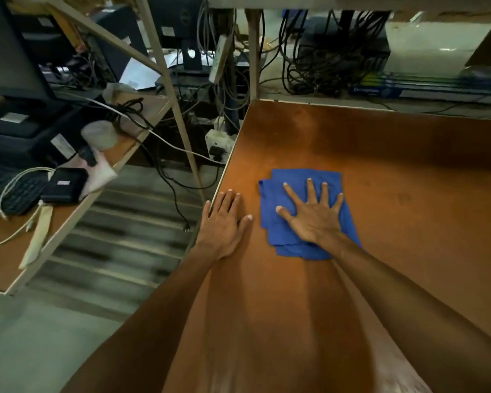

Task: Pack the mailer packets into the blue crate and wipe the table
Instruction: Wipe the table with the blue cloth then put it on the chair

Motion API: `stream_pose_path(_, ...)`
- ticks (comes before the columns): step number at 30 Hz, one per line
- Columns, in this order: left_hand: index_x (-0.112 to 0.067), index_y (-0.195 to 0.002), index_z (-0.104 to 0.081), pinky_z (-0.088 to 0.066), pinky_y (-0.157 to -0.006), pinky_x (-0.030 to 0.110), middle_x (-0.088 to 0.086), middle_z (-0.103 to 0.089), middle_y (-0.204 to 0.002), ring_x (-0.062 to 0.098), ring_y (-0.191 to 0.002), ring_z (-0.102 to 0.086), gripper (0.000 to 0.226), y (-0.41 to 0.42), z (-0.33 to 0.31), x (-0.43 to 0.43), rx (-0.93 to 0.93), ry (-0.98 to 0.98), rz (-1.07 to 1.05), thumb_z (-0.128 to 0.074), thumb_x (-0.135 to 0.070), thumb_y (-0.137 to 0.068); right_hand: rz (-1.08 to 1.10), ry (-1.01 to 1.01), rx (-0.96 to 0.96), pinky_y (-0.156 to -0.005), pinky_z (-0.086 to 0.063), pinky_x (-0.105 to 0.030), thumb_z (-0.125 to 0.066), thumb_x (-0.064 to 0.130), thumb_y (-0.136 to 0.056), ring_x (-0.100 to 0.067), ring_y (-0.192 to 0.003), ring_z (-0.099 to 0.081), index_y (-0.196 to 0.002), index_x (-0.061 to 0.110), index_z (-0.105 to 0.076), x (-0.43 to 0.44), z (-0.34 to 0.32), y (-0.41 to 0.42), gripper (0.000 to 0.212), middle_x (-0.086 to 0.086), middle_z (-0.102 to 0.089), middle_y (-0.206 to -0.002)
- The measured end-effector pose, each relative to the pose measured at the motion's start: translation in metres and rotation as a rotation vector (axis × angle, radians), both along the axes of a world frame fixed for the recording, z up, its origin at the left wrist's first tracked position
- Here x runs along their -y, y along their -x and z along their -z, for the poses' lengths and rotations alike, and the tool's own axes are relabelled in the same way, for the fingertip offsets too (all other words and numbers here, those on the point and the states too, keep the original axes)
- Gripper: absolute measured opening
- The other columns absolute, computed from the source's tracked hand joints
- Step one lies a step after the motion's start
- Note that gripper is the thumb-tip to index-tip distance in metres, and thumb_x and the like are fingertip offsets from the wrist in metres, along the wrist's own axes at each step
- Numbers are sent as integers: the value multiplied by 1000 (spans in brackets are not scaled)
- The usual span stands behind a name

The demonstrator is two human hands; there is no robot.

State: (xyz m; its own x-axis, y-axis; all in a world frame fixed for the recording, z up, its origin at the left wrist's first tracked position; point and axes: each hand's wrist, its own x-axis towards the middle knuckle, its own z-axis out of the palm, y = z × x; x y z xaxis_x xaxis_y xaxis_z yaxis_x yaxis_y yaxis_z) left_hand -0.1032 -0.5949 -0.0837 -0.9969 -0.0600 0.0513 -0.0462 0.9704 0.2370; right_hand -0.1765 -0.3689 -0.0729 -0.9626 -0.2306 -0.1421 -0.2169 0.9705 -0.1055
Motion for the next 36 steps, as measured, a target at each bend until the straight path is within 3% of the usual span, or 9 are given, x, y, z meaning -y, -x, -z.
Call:
stream_pose_path(3, -20, -157, -16, -6, -123, 44, 0, -11, -165, 16, -152, -4, 71, 20, 2, 0, -24, 21, -10, -18, -61, -99, -103, 9, -70, -114, 9, -67, -8, 83, -84, -34, -150, 11, -145, 61, 10, 3, 6, 30, 67, 5, 10, -165)
stream_pose_path(7, -22, -157, -16, -9, -123, 43, -3, -11, -165, 12, -152, -3, 71, 24, 6, 0, -58, 39, -23, -15, -61, -99, 38, 29, -44, -114, 9, -66, -7, 79, -87, -35, -150, 10, -150, 52, 5, 23, 1, 87, 69, 1, 8, -165)
stream_pose_path(12, -23, -157, -16, -12, -123, 42, -4, -10, -165, 12, -152, -3, 68, 24, 5, 0, -66, 58, -22, -18, -60, -99, -339, 33, -94, -119, 7, -58, -9, 78, -88, -27, -152, 6, -154, 44, 4, 64, 7, 116, 75, 4, 4, -165)
stream_pose_path(17, -27, -157, -12, -13, -123, 42, -8, -6, -165, 8, -151, 0, 70, 24, 6, 1, -59, 33, -30, -16, -64, -98, -29, 51, -14, -117, 9, -60, -12, 77, -89, -28, -151, 6, -156, 35, 0, 69, 0, 195, 80, 0, 4, -165)
stream_pose_path(21, -27, -157, -14, -15, -123, 40, -9, -7, -164, 7, -151, 0, 71, 28, 7, 2, -62, 13, -31, -17, -65, -97, -291, 91, -82, -118, 4, -59, -18, 76, -90, -26, -152, 1, -157, 32, -3, 107, -3, 154, 81, -1, -2, -166)
stream_pose_path(24, -26, -156, -18, -16, -122, 39, -5, -11, -164, 8, -151, -2, 70, 27, 6, 3, -67, 14, -29, -19, -64, -98, -502, 59, -94, -120, 2, -54, -14, 77, -90, -21, -152, 2, -156, 38, -1, 83, 2, 125, 78, 5, -2, -165)
stream_pose_path(30, -27, -157, -13, -12, -122, 38, -7, -7, -164, 9, -151, -2, 70, 23, -1, -1, -37, 18, -32, -19, -65, -98, 27, 20, -128, -120, 0, -56, -10, 79, -87, -27, -151, -3, -156, 37, -2, -34, 5, 147, 81, -1, -5, -165)
stream_pose_path(34, -24, -157, -11, -9, -122, 39, -4, -7, -165, 12, -151, -2, 70, 22, -2, -4, -12, 59, -26, -17, -63, -99, -352, -27, -145, -121, -1, -53, -4, 80, -85, -22, -152, -2, -155, 40, 1, -50, 9, 63, 80, 5, -4, -165)
stream_pose_path(36, -23, -158, -7, -4, -122, 39, -3, -2, -165, 12, -151, 2, 70, 21, -2, -4, 12, 98, -17, -13, -62, -99, -337, -40, -170, -121, -5, -53, 3, 83, -80, -22, -152, -6, -154, 43, -1, -84, 9, 59, 85, 7, -8, -165)
